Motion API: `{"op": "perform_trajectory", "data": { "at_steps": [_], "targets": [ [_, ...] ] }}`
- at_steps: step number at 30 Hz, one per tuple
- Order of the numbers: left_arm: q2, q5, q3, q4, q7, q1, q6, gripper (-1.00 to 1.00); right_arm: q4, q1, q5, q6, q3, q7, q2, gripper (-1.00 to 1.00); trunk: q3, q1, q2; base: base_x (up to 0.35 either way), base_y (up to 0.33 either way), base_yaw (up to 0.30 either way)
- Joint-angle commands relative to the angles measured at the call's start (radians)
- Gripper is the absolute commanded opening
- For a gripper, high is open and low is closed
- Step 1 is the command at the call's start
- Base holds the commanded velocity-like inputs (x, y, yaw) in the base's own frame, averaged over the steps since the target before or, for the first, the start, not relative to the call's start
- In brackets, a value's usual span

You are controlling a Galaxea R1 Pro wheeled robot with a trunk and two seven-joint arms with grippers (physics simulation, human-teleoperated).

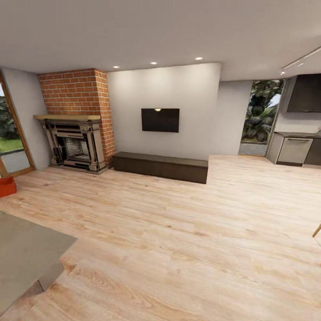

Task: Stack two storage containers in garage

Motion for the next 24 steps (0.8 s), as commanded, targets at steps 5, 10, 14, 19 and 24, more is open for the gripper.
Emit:
{"op": "perform_trajectory", "data": {
  "at_steps": [5, 10, 14, 19, 24],
  "targets": [
    [0.0, 0.003, 0.001, 0.001, 0.002, -0.001, -0.003, 1.0, 0.002, -0.001, -0.008, -0.005, 0.008, 0.003, 0.0, 1.0, 0.0, 0.001, -0.001, 0.326, 0.0, 0.215],
    [-0.002, 0.002, 0.001, 0.001, 0.002, -0.001, -0.003, 1.0, 0.002, -0.001, -0.001, -0.003, 0.011, 0.004, -0.006, 1.0, 0.001, 0.001, -0.001, 0.326, 0.0, 0.036],
    [-0.002, 0.002, 0.001, 0.001, 0.002, -0.001, -0.002, 1.0, 0.002, -0.001, 0.005, -0.003, 0.019, 0.009, -0.008, 1.0, 0.001, 0.001, -0.001, 0.326, 0.0, 0.003],
    [-0.002, 0.002, 0.001, 0.001, 0.002, -0.001, -0.001, 1.0, 0.002, -0.001, 0.006, -0.002, 0.025, 0.01, -0.01, 1.0, 0.001, 0.001, -0.001, 0.326, 0.0, 0.001],
    [-0.002, 0.001, 0.001, 0.001, 0.002, -0.001, -0.001, 1.0, 0.002, -0.001, 0.005, -0.001, 0.023, 0.004, -0.01, 1.0, 0.001, 0.001, -0.001, 0.326, 0.0, 0.0]
  ]
}}
